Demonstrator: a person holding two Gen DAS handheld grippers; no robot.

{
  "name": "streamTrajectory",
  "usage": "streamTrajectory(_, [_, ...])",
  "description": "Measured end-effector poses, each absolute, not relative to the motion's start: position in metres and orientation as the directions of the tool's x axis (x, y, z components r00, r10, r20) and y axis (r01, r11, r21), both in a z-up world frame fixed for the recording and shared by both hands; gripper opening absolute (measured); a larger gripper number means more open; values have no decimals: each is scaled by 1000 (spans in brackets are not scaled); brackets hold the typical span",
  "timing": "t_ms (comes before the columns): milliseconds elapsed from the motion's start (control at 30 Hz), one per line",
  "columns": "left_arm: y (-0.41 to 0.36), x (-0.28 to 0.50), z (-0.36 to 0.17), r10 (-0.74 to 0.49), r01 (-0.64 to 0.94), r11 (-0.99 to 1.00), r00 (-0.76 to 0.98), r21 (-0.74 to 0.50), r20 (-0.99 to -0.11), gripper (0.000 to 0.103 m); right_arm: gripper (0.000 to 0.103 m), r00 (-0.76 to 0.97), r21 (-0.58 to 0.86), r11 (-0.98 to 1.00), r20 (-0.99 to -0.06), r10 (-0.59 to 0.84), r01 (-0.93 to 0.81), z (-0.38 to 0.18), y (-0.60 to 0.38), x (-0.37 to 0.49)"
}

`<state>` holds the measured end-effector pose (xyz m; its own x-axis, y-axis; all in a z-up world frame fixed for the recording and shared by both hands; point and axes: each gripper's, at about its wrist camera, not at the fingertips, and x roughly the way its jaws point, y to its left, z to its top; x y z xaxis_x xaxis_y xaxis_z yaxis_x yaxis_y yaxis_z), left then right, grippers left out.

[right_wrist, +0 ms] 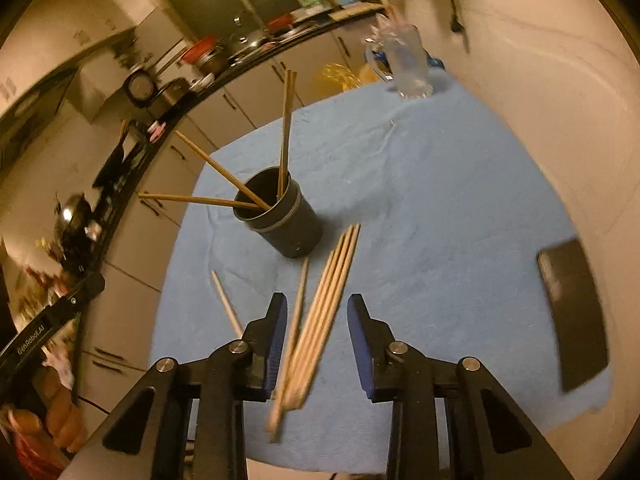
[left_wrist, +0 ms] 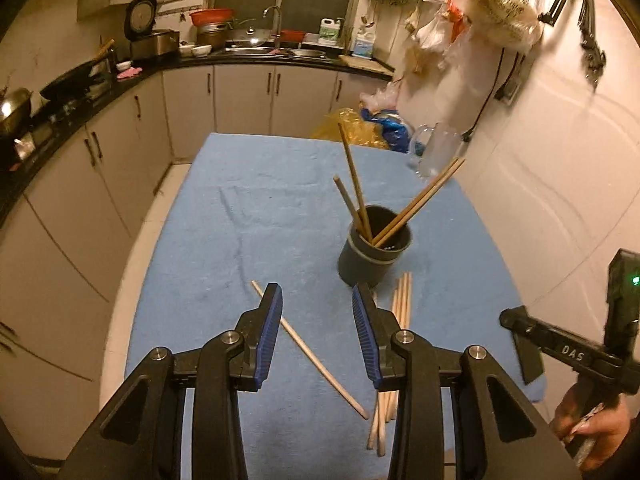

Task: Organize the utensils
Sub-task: 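Move the left gripper down to the chopsticks and grasp a third one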

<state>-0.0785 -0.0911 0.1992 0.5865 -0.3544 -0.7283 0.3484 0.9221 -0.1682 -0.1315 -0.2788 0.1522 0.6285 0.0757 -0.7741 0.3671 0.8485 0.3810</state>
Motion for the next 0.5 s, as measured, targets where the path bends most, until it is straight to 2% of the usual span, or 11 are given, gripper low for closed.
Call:
streamTrajectory(100, [-102,-82,190,-355,328,925,564,-191,-746,35,27,618,394,851,-779,108,347,144,-289,-128])
streamTrajectory(500, [-152,-88,140,-304,293,936,399,-194,-865,35,27,524,455,837,-814,251,306,99,-333,-129])
